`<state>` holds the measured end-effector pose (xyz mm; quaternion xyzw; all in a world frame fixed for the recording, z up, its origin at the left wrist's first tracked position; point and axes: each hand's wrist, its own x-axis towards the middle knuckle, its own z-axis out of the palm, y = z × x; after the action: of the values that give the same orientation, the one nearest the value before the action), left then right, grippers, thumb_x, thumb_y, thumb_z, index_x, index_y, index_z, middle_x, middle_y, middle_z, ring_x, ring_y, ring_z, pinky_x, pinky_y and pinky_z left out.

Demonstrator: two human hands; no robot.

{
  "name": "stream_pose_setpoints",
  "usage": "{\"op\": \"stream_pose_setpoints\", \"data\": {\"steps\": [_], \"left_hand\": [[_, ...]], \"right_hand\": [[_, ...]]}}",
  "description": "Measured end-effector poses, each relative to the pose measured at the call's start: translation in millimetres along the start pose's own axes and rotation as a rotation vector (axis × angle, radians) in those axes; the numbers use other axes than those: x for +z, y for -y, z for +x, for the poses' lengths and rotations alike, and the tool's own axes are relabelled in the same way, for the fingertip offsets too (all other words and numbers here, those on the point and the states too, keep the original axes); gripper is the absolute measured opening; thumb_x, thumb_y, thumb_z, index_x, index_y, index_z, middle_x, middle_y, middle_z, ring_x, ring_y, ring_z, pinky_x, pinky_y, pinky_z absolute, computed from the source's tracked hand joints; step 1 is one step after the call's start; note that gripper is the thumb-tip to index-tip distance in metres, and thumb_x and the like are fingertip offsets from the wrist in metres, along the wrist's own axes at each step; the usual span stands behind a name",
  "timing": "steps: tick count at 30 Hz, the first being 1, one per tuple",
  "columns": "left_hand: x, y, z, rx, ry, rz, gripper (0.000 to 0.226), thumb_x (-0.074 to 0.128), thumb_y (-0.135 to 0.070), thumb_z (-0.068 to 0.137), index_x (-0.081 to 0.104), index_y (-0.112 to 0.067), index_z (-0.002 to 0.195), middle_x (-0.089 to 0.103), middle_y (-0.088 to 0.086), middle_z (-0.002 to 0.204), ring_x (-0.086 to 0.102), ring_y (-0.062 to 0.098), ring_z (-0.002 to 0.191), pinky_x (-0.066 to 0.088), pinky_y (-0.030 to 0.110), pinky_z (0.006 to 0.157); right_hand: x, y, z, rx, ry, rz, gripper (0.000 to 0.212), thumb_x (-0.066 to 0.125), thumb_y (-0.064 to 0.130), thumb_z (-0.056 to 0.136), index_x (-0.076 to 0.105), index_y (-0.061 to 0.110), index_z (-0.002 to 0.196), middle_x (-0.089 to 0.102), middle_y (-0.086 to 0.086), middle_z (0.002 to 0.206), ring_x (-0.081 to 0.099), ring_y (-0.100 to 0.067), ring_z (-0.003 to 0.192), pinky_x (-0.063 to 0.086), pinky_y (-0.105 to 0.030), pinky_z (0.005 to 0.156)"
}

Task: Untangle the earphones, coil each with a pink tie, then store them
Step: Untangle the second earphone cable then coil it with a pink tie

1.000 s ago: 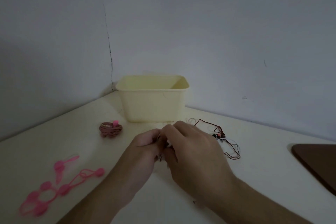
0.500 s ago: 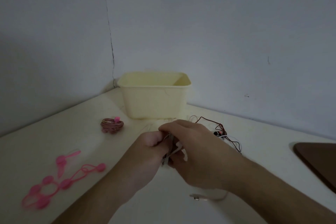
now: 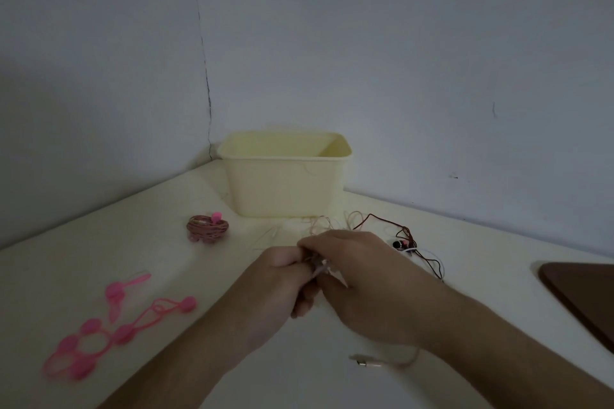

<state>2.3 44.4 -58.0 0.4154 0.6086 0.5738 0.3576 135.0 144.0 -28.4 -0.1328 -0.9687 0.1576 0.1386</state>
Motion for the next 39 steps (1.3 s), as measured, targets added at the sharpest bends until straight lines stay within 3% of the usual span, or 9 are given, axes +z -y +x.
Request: {"op": "stream_pose_setpoints", "data": {"steps": [3, 7, 13, 18, 22, 28, 31, 35, 39], "left_hand": [[-1, -1, 4, -0.076, -0.003, -0.128, 0.026, 0.044, 0.002, 0.095, 0.057, -0.002, 0.072, 0.035, 0.003, 0.056, 0.031, 0.013, 0.045, 0.021, 0.024, 0.045], [-5, -9, 3, -0.155, 0.016, -0.209, 0.033, 0.037, 0.002, 0.091, 0.058, -0.01, 0.068, 0.031, 0.001, 0.057, 0.022, 0.013, 0.049, 0.012, 0.026, 0.048], [-1, -16, -3, -0.195, -0.034, -0.255, 0.048, 0.036, 0.002, 0.089, 0.056, -0.016, 0.049, 0.032, 0.001, 0.053, 0.022, 0.014, 0.047, 0.01, 0.028, 0.052], [-2, -16, -5, -0.172, -0.05, -0.227, 0.034, 0.039, 0.001, 0.082, 0.051, -0.007, 0.052, 0.037, 0.008, 0.053, 0.033, 0.019, 0.043, 0.025, 0.026, 0.046], [-4, -19, -8, -0.195, 0.081, -0.355, 0.024, 0.042, -0.01, 0.088, 0.057, -0.004, 0.071, 0.045, 0.011, 0.062, 0.042, 0.023, 0.049, 0.037, 0.031, 0.05], [-9, -20, -9, -0.17, 0.184, -0.393, 0.03, 0.049, -0.014, 0.09, 0.073, 0.001, 0.083, 0.059, 0.017, 0.072, 0.06, 0.026, 0.059, 0.05, 0.033, 0.058], [-14, -23, -10, -0.118, 0.228, -0.352, 0.033, 0.05, -0.011, 0.094, 0.079, 0.003, 0.086, 0.066, 0.022, 0.079, 0.068, 0.029, 0.066, 0.056, 0.033, 0.062], [-19, -21, -9, -0.101, 0.191, -0.281, 0.036, 0.048, -0.006, 0.099, 0.08, 0.006, 0.09, 0.072, 0.025, 0.083, 0.073, 0.031, 0.069, 0.059, 0.032, 0.063], [-20, -20, -8, -0.107, 0.131, -0.239, 0.031, 0.053, -0.006, 0.096, 0.08, 0.007, 0.093, 0.074, 0.027, 0.084, 0.075, 0.033, 0.069, 0.06, 0.032, 0.061]], "right_hand": [[-1, -6, 1, 0.024, 0.038, 0.129, 0.019, 0.054, 0.008, 0.098, 0.062, 0.025, 0.097, 0.067, 0.01, 0.095, 0.061, -0.01, 0.093, 0.051, -0.039, 0.086], [1, -6, 1, 0.039, -0.012, 0.264, 0.039, 0.055, 0.026, 0.107, 0.047, 0.036, 0.144, 0.069, 0.014, 0.117, 0.063, -0.006, 0.111, 0.052, -0.034, 0.098], [11, 5, -5, -0.044, -0.086, 0.187, 0.012, 0.046, 0.034, 0.109, 0.037, 0.04, 0.107, 0.059, 0.012, 0.1, 0.056, -0.009, 0.092, 0.05, -0.034, 0.076], [18, 4, -4, -0.071, -0.148, 0.201, 0.005, 0.045, 0.032, 0.109, 0.042, 0.035, 0.106, 0.068, 0.009, 0.096, 0.063, -0.013, 0.093, 0.053, -0.043, 0.08], [21, -1, -4, -0.046, -0.169, 0.237, 0.008, 0.042, 0.031, 0.109, 0.042, 0.035, 0.102, 0.07, 0.008, 0.09, 0.066, -0.015, 0.088, 0.055, -0.045, 0.077], [14, -2, -5, -0.007, -0.2, 0.4, 0.014, 0.046, 0.012, 0.107, 0.049, 0.021, 0.098, 0.072, 0.005, 0.066, 0.067, -0.011, 0.064, 0.054, -0.032, 0.064], [12, -2, -4, 0.056, -0.213, 0.477, 0.008, 0.051, 0.018, 0.108, 0.051, 0.024, 0.102, 0.069, 0.003, 0.065, 0.062, -0.01, 0.054, 0.049, -0.025, 0.055], [16, -4, -2, 0.075, -0.241, 0.404, 0.008, 0.053, 0.032, 0.106, 0.057, 0.029, 0.101, 0.069, -0.002, 0.076, 0.062, -0.019, 0.068, 0.053, -0.038, 0.063], [19, -5, -2, 0.101, -0.252, 0.453, 0.011, 0.056, 0.032, 0.107, 0.059, 0.026, 0.097, 0.065, 0.001, 0.074, 0.058, -0.014, 0.066, 0.05, -0.035, 0.063]]}}
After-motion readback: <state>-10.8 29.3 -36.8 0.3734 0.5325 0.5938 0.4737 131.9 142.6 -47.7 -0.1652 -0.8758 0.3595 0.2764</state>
